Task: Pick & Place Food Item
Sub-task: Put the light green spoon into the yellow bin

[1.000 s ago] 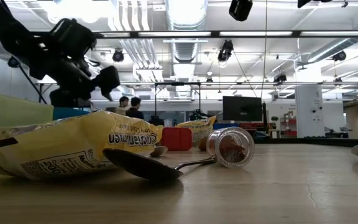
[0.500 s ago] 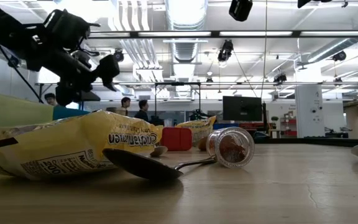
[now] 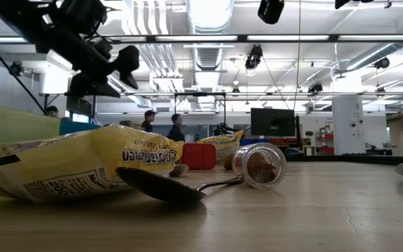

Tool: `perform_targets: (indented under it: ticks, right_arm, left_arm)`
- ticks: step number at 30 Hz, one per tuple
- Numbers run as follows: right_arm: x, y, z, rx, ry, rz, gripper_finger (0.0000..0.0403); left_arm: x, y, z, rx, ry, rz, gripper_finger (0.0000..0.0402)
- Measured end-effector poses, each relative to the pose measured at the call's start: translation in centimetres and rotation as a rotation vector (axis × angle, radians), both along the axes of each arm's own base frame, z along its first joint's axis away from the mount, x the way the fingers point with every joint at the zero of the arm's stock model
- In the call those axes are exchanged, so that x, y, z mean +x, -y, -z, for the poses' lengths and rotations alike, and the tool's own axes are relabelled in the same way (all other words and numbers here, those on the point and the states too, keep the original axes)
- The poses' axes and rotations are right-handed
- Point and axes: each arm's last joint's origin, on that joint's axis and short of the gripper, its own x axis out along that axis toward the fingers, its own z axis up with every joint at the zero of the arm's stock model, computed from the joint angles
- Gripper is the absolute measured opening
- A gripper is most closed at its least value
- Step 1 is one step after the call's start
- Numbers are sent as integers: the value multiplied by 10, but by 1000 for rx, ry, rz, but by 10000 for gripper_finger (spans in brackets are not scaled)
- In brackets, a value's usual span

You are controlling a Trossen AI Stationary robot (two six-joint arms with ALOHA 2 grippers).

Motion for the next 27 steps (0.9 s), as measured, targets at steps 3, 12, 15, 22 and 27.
perform_targets:
  ticks: [3, 12, 15, 22, 27]
  right_arm:
    - [0, 0, 0, 0, 0, 0, 228]
    - [0, 0, 0, 14, -4, 0, 228]
    - [0, 2, 2, 36, -27, 11, 228]
    - [0, 9, 8, 60, -95, 59, 228]
    - [0, 13, 8, 61, -96, 74, 228]
  left_arm:
    - [2, -1, -10, -2, -39, 6, 285]
    - [9, -1, -32, -19, -4, 85, 285]
    - [12, 0, -39, -45, 21, 162, 285]
    - [18, 2, -58, -86, 75, 290, 285]
    - [22, 5, -72, -122, 125, 423, 285]
